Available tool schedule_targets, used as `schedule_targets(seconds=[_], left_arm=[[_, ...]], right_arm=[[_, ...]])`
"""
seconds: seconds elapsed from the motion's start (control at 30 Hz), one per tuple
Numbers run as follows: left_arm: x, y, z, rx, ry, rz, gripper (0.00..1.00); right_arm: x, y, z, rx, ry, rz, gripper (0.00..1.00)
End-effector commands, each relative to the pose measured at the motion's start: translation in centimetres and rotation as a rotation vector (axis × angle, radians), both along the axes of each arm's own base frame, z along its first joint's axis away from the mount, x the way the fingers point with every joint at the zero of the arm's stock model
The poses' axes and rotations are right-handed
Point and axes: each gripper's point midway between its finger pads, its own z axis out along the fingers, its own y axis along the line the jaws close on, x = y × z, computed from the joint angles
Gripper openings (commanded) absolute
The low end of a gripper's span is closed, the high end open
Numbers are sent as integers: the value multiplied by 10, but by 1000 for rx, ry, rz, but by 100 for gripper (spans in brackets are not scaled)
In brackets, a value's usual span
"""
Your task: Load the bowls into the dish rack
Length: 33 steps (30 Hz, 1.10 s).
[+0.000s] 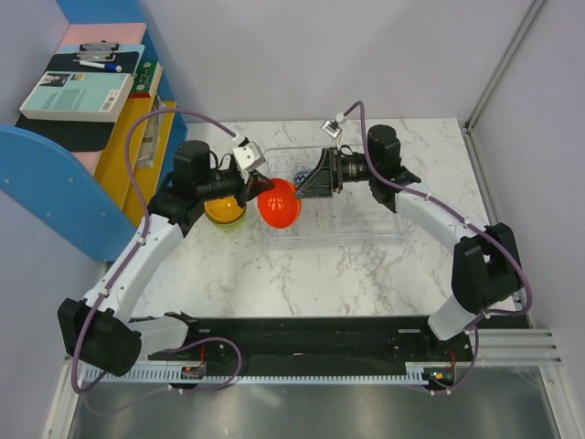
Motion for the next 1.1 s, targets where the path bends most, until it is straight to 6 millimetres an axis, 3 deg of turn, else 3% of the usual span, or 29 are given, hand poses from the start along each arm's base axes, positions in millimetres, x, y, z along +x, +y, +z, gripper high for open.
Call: schedule_targets(seconds=[0.0, 0.47, 0.57, 0.63, 0.73, 0.77, 0.83, 0.87, 0.93, 0.97, 1.03, 1.07], left_arm=[[2, -6, 41, -54, -95, 7, 2], [8, -15, 37, -33, -100, 7, 2], [7, -17, 36, -30, -99, 4, 2], [6, -17, 35, -28, -99, 3, 2], [6, -17, 31, -19, -97, 6, 2], [6, -17, 30, -17, -100, 6, 2], [8, -17, 29, -12, -100, 11, 2], [8, -16, 29, -9, -103, 15, 2], [8, -16, 28, -5, -104, 19, 7], [8, -15, 28, -4, -107, 20, 19], [9, -12, 27, 2, -112, 35, 29], [8, -10, 29, 3, -123, 46, 38]], right_arm=[[1, 2, -6, -4, -35, 17, 98], [-12, 13, -10, -4, -20, 80, 97], [-13, 13, -9, -2, -22, 84, 93], [-13, 13, -8, -1, -25, 82, 85], [-16, 13, -7, 6, -25, 94, 61], [-17, 13, -7, 6, -21, 98, 41], [-17, 12, -7, 7, -20, 94, 20], [-16, 12, -7, 7, -21, 88, 1], [-17, 11, -7, 7, -26, 85, 0], [-17, 11, -8, 5, -25, 80, 0], [-16, 10, -8, -6, -22, 68, 0], [-13, 8, -8, -10, -52, 50, 0]])
